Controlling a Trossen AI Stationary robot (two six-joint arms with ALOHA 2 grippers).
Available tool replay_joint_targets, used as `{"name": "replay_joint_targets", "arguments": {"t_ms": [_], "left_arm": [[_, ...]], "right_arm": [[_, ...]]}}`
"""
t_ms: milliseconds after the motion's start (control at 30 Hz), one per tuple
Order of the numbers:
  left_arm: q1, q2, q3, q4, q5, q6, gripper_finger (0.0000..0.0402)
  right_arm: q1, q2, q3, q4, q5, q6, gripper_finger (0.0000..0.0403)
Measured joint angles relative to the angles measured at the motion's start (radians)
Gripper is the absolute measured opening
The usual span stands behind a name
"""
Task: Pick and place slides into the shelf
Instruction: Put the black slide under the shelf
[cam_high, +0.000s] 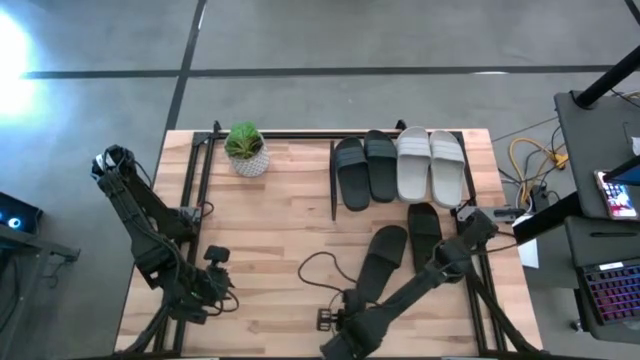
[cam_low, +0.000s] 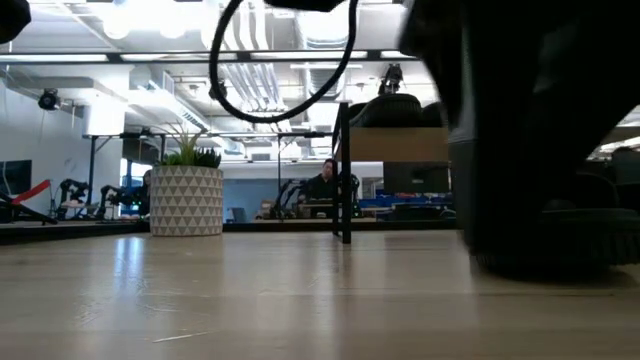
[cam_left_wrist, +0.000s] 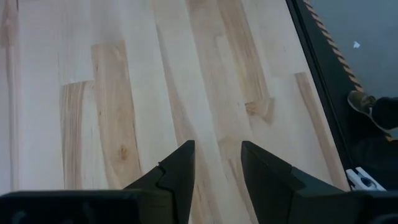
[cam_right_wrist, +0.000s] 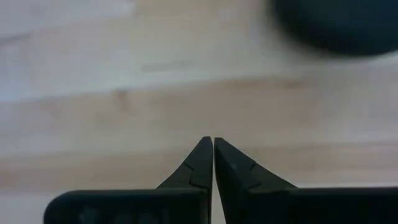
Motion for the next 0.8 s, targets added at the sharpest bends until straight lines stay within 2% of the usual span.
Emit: {"name": "replay_joint_targets", "arguments": {"t_ms": [200,267,367,633,800], "left_arm": [[0.0,0.0,-0.001,0.001,0.0,0.0,0.0115],[0.0,0.001,-0.001,0.001,0.0,0.001,0.0115],[0.0,0.001,-0.001,0.003,0.0,0.001,0.0115],[0.0,0.002,-0.001,0.005,0.0,0.001,0.0115],[0.0,0.002,-0.002,0.004,0.0,0.0,0.0115]], "right_arm": [[-0.016,0.008,0.08,-0.296,-0.03,-0.001,0.0009],[-0.021,0.007,0.08,-0.338,-0.065,-0.007,0.0009],[-0.021,-0.006,0.053,-0.297,-0.085,-0.01,0.0009],[-0.008,-0.01,-0.024,0.024,-0.145,0.005,0.0009],[-0.024,-0.02,-0.085,0.063,-0.186,0.008,0.0009]]}}
